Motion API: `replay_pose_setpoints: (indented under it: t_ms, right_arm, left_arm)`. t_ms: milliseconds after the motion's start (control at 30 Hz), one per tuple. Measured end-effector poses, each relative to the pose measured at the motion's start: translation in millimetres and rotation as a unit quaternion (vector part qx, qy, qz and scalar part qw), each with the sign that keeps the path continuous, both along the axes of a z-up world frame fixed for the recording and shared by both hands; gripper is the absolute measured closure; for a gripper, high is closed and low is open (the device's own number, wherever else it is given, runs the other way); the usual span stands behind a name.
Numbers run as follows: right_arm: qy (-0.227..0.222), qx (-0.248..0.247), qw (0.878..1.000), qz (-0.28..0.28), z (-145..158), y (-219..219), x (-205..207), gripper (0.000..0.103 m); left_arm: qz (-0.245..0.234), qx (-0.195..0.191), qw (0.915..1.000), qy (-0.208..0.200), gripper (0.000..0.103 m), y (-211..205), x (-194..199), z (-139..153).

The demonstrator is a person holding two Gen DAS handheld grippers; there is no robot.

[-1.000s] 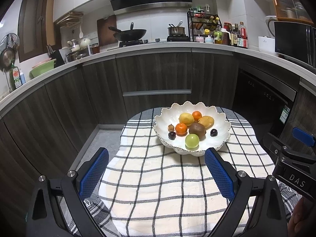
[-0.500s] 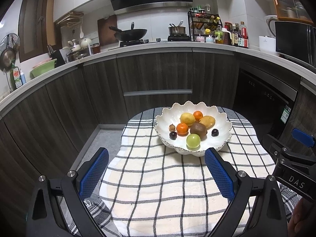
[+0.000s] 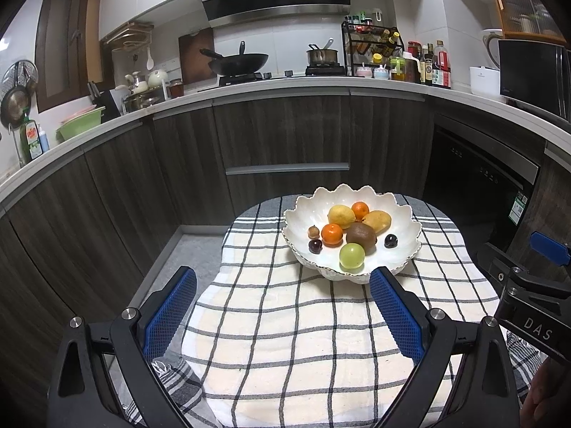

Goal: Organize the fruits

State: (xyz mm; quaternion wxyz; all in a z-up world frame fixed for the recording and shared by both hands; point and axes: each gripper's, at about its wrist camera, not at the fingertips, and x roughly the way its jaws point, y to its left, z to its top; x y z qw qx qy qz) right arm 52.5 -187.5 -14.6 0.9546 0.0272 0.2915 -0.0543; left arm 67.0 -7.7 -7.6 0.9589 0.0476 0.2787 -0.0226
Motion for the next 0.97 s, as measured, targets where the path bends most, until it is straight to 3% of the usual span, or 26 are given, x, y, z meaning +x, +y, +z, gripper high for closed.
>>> replay_pose_setpoints:
  t_ms: [967]
  right_arm:
    - [0.019, 0.0, 1.0, -0.006, -12.2, -1.6, 9.5, 0.013]
  left_arm:
    - [-0.003, -0.017, 0.9996, 0.023, 0.004, 0.3, 9.6, -11.8]
